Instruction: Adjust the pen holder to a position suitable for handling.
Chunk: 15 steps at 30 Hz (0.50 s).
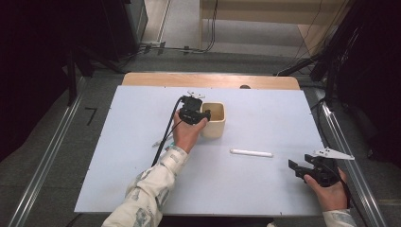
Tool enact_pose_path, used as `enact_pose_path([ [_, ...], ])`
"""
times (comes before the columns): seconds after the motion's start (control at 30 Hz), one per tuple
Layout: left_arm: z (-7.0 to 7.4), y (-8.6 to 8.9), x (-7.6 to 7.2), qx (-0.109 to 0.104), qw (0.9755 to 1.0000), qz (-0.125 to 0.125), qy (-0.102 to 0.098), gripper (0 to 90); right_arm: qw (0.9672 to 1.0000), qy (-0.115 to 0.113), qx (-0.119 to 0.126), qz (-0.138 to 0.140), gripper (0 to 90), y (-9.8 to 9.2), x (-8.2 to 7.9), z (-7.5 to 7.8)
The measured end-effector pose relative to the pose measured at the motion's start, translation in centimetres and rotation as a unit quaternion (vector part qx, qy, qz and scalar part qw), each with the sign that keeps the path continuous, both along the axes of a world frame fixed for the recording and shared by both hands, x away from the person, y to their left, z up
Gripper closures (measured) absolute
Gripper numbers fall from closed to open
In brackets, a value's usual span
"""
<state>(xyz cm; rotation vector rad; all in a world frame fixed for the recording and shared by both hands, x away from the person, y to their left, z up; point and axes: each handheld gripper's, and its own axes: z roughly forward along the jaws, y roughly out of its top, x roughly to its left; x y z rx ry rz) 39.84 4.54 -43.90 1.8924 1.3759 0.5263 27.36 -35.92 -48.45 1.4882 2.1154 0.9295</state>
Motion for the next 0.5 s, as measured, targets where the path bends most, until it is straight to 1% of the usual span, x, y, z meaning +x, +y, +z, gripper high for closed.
enact_pose_path([
  [0.03, 0.03, -0.07, -0.02, -0.001, 1.0, -0.001, 0.0, 60.6, 1.0, 0.001, 0.0, 0.0, 25.9, 0.01, 0.0, -0.01],
  [0.07, 0.09, -0.11, -0.05, 0.005, 1.0, -0.001, -0.002, 61.3, 1.0, 0.001, 0.0, 0.0, 25.9, 0.02, -0.01, -0.01],
  [0.13, 0.26, -0.21, -0.17, 0.015, 0.9998, 0.0, -0.01, 64.1, 1.0, 0.002, -0.001, 0.0, 25.9, 0.02, -0.01, 0.0],
  [0.2, 0.54, -0.13, -0.25, 0.017, 0.9997, 0.004, -0.019, 68.4, 1.0, 0.001, -0.001, -0.001, 25.9, 0.0, 0.0, 0.0],
  [0.33, 0.7, -0.1, -0.19, 0.019, 0.9997, 0.002, -0.018, 71.3, 1.0, 0.001, -0.002, -0.001, 25.9, -0.02, 0.0, -0.02],
  [0.4, 0.65, -0.22, -0.24, 0.027, 0.9994, 0.001, -0.022, 73.5, 1.0, 0.002, -0.002, -0.001, 25.9, -0.02, -0.01, -0.01],
  [0.5, 0.66, -0.49, -0.29, 0.028, 0.9993, -0.001, -0.026, 78.2, 1.0, 0.001, -0.001, -0.002, 25.9, -0.03, -0.02, -0.01],
])
